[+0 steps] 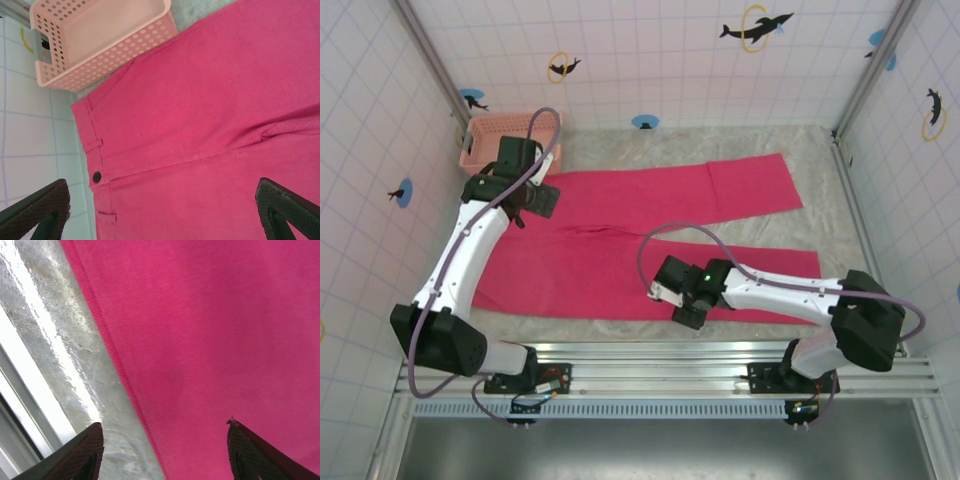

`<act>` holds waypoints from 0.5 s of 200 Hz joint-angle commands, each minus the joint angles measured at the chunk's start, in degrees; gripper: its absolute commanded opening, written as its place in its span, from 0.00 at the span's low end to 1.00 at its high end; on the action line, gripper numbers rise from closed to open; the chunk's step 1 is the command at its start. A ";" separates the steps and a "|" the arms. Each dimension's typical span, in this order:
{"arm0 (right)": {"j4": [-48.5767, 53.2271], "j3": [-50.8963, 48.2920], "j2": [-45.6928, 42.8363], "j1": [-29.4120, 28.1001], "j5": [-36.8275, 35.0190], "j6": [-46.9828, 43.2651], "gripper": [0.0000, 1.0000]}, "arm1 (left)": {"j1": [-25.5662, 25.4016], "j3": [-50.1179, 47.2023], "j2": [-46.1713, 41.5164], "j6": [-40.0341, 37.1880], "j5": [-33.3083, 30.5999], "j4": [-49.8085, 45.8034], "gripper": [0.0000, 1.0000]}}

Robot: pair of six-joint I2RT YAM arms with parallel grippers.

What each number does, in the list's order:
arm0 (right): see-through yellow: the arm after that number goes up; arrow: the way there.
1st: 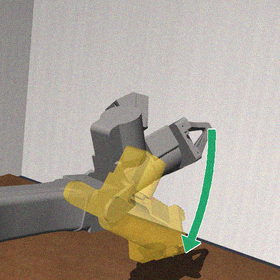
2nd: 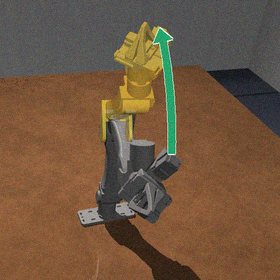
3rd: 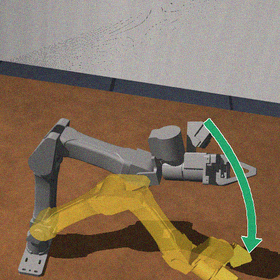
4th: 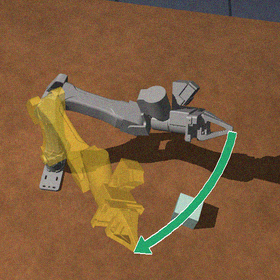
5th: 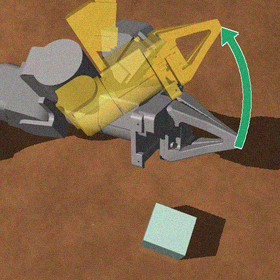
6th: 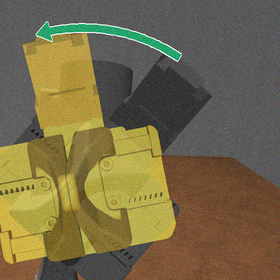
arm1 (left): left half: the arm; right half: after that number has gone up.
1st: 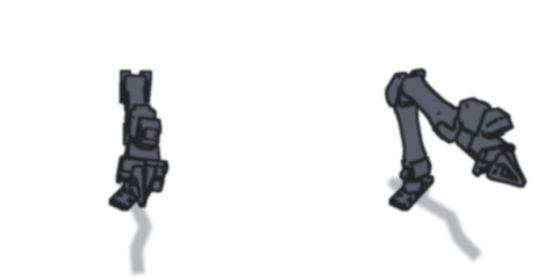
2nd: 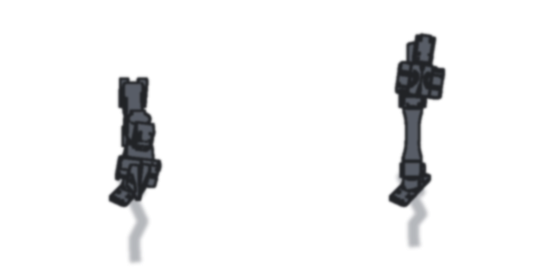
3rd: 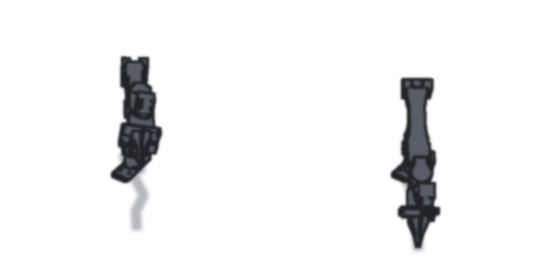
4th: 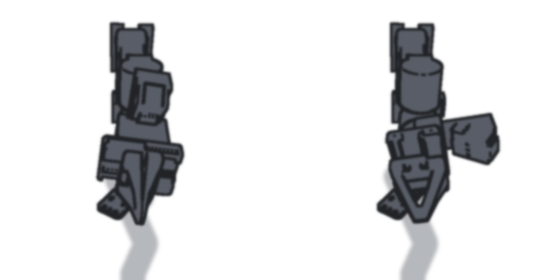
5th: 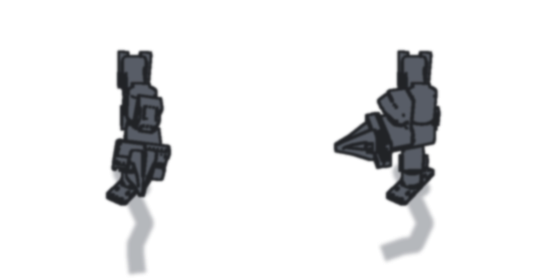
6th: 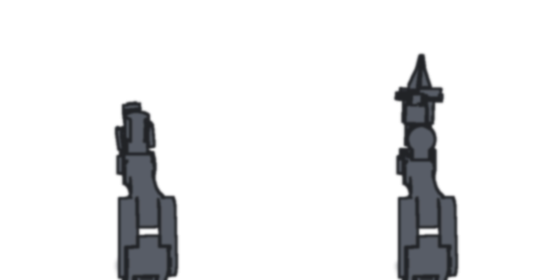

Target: Roll up the long pants

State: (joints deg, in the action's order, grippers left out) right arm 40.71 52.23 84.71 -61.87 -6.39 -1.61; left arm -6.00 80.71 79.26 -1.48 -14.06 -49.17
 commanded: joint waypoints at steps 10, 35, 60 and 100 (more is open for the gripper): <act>-2.19 2.22 5.56 -2.84 1.66 1.99 0.64 | 0.07 -0.99 -2.30 0.74 1.13 -3.22 0.97; -0.96 4.82 10.33 -3.44 2.38 2.16 0.60 | 0.09 -0.99 -2.62 0.82 2.03 -3.15 0.98; -2.16 5.50 13.53 -3.53 3.13 3.72 0.54 | 0.11 -0.99 -2.71 0.48 1.80 -3.63 0.97; -3.39 6.48 17.79 -3.53 1.51 5.56 0.34 | 0.10 -3.25 -3.76 -0.11 1.65 -3.31 0.98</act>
State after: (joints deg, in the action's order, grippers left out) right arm 38.85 57.80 98.87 -65.19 -3.62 2.02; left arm -6.00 78.65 77.36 -1.50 -12.75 -50.85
